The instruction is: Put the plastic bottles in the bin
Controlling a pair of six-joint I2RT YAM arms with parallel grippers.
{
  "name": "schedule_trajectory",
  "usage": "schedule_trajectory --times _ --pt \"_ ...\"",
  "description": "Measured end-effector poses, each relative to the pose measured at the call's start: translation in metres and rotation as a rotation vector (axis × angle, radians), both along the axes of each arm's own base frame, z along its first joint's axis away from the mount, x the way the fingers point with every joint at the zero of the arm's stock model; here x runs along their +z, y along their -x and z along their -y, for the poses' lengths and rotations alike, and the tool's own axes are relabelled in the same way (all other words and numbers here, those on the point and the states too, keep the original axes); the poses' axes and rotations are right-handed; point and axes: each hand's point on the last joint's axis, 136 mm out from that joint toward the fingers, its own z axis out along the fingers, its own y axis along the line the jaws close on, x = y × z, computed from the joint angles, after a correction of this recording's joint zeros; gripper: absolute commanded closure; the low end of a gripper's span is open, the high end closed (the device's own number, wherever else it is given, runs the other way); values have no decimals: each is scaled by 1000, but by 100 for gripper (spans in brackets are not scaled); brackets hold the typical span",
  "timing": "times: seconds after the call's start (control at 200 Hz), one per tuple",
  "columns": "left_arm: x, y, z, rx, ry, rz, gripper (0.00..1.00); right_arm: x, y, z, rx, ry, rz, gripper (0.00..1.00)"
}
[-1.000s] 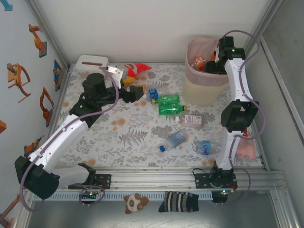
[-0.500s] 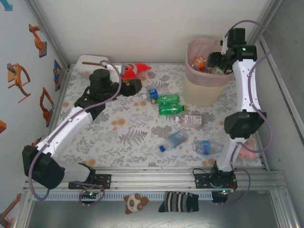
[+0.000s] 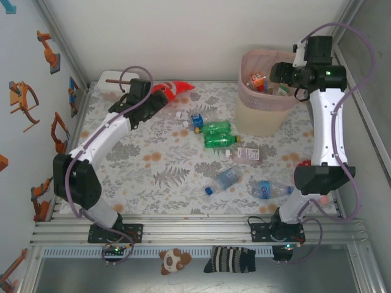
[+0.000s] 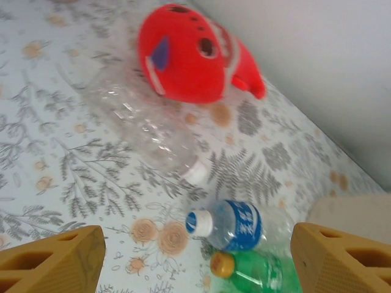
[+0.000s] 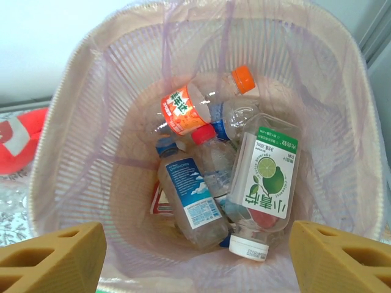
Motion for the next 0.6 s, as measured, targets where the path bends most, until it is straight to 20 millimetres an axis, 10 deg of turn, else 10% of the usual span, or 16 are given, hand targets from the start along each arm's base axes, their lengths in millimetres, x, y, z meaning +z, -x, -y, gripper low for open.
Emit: schedule_trajectory --times 0.601 --pt "-122 -63 -43 349 254 -336 25 -6 19 -1 0 -9 -11 23"
